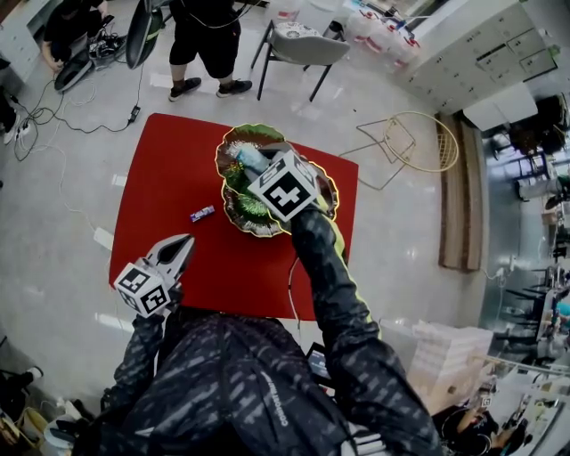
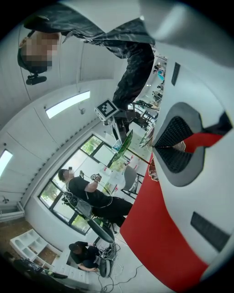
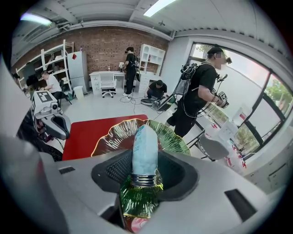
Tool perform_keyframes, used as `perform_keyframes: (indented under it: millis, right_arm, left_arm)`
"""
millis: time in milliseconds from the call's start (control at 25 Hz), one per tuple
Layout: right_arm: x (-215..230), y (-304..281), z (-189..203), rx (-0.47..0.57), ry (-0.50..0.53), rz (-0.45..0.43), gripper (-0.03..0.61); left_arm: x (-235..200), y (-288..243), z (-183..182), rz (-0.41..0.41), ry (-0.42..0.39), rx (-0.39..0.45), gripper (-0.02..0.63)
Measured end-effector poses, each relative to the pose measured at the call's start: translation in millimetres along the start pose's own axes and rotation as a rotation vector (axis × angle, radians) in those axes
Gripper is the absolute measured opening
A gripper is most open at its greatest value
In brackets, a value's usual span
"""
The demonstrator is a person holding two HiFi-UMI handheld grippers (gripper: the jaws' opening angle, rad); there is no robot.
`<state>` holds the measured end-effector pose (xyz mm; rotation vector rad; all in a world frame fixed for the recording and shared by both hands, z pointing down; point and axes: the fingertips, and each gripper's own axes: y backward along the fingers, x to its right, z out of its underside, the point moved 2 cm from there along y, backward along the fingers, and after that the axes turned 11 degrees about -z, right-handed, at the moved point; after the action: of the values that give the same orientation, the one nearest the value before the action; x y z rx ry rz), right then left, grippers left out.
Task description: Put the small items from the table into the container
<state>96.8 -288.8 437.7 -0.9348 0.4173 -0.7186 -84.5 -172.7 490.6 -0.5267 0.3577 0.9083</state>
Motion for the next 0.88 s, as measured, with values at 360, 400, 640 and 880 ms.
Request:
perform_keyframes:
  millis: [360, 400, 640, 880]
  right_arm:
    - [7.3, -6.9, 7.5, -0.010, -0.012, 0.004, 0.178]
    - [7.8, -7.6, 8.4, -0.010, -0.009, 0.008, 0.178]
    - [7.7, -9.7, 9.4, -0.002, -0.019, 0.007, 0.178]
    - [9.6, -10.9, 9.8, 0.000, -0.019, 0.013, 0.178]
  left_arm:
    - [-3.1, -2.5, 2.5, 0.000, 0.001, -0.005, 0.009]
    - [-2.7, -2.5, 3.1, 0.000, 0.000, -0.005, 0.009]
    - [-2.7, -0.1, 3.8, -0.004, -0.002, -0.003, 0.009]
    - [-3.5, 1.6, 3.3, -0.005, -0.003, 0.000, 0.009]
